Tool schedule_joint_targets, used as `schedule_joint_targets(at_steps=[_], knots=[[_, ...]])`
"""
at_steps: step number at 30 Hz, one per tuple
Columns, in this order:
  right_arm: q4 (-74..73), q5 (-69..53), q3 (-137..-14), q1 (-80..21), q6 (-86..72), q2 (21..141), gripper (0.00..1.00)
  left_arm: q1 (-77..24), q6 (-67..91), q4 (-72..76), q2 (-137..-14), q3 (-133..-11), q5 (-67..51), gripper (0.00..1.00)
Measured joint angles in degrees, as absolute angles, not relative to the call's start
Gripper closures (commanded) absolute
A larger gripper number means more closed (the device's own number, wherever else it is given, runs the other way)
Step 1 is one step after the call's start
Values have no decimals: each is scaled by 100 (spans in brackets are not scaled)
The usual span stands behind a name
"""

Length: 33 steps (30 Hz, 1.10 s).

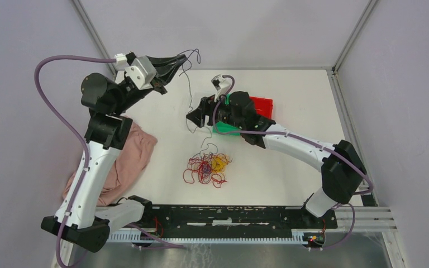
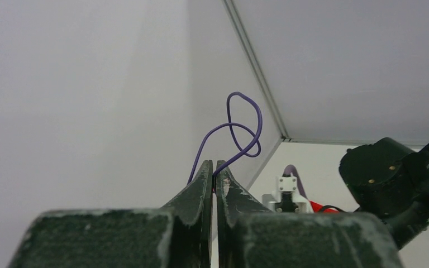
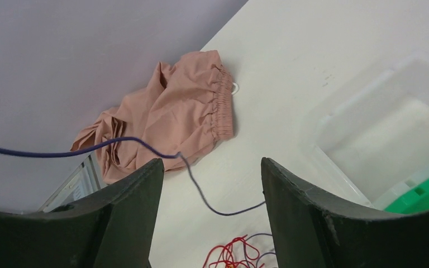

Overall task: Untangle the cables
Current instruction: Place the cable in the bin.

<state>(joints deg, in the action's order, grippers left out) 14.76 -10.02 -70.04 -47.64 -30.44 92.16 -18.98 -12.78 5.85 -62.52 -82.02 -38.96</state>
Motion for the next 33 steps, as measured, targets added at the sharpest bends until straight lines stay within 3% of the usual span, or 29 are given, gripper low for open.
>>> schedule_joint_targets(at_steps=[18,33], knots=[[945,-189,-6383,-3841,-3179,8475,21,-1898,-1747,1258,-7537,-8527,-3275,97],[464,421,-5531,-3544,-3142,7631,20,-1898,-1997,1385,-8331,-9205,-3098,97]])
